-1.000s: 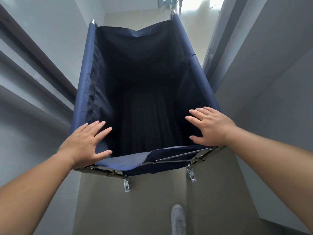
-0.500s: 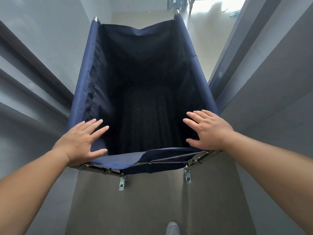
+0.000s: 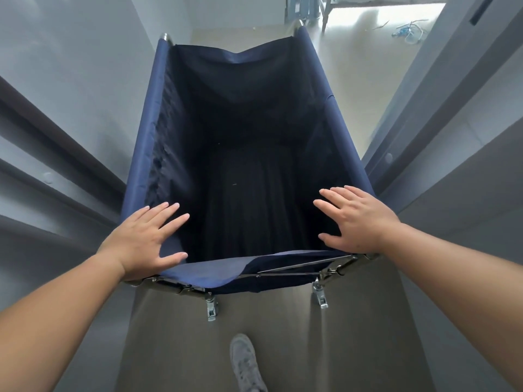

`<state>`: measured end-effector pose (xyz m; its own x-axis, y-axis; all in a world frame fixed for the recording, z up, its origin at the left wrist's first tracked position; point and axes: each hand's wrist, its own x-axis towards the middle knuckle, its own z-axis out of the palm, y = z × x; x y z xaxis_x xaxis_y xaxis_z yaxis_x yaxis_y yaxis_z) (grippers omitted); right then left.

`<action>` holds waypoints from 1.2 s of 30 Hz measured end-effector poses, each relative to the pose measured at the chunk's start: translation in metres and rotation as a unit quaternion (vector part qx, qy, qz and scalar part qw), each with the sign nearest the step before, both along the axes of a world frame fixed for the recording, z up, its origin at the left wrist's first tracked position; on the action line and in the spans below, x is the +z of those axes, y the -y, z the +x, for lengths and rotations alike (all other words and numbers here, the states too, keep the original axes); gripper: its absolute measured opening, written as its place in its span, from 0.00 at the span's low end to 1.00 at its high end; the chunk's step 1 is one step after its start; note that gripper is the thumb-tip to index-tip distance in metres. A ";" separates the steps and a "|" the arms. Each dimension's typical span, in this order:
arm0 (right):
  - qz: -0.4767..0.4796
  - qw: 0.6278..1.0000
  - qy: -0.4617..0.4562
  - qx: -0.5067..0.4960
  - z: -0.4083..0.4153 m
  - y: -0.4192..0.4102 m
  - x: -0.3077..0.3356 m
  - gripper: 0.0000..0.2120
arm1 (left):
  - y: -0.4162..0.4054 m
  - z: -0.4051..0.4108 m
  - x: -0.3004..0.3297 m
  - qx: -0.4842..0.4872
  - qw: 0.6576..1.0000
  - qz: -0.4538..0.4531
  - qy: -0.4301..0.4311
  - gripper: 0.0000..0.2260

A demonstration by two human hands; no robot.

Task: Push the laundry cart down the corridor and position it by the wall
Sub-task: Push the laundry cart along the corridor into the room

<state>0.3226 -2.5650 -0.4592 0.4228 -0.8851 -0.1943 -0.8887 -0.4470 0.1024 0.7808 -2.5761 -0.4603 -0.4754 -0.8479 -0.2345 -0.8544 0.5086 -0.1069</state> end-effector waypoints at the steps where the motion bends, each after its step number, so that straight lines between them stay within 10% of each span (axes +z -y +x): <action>1: -0.002 1.000 0.001 -0.001 0.001 0.010 0.000 0.37 | 0.010 0.001 0.001 0.000 1.000 -0.001 0.001 0.38; 36: -0.011 0.999 0.003 -0.047 0.029 0.285 -0.001 0.36 | 0.309 0.026 0.003 -0.033 0.999 -0.008 0.022 0.38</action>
